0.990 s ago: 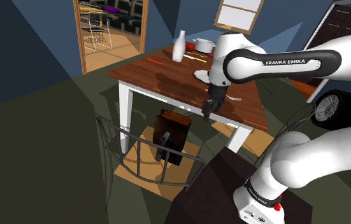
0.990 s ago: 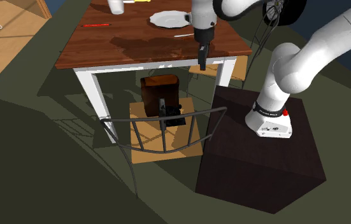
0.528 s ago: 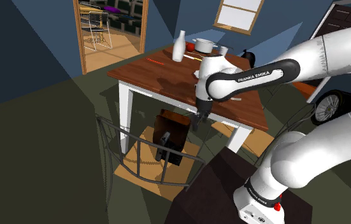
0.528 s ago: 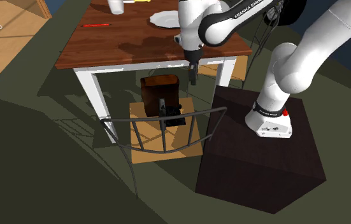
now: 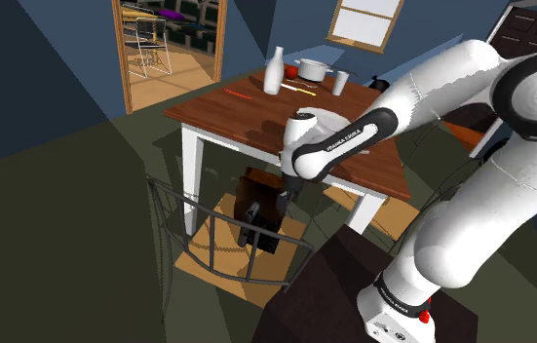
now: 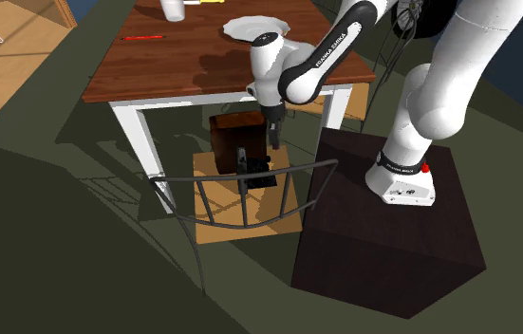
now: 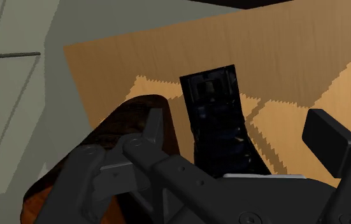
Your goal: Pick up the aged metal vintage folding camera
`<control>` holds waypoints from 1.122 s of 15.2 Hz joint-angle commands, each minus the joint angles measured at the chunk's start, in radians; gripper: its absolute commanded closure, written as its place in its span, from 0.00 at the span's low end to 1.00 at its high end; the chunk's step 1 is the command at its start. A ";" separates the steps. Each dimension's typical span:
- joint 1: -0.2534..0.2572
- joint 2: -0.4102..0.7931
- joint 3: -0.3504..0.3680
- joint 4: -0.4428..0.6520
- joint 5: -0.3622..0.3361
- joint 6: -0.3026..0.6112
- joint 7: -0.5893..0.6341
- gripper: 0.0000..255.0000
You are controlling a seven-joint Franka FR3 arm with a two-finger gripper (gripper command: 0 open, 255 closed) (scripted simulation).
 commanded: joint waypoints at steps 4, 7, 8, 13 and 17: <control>0.005 0.225 0.004 0.069 -0.030 0.155 -0.007 0.00; 0.008 0.357 0.003 0.124 -0.054 0.230 -0.009 0.00; 0.010 0.399 0.002 0.145 -0.062 0.251 -0.010 0.00; 0.017 0.476 -0.007 0.160 -0.077 0.312 0.005 0.00; 0.021 0.516 -0.013 0.171 -0.084 0.342 0.012 0.00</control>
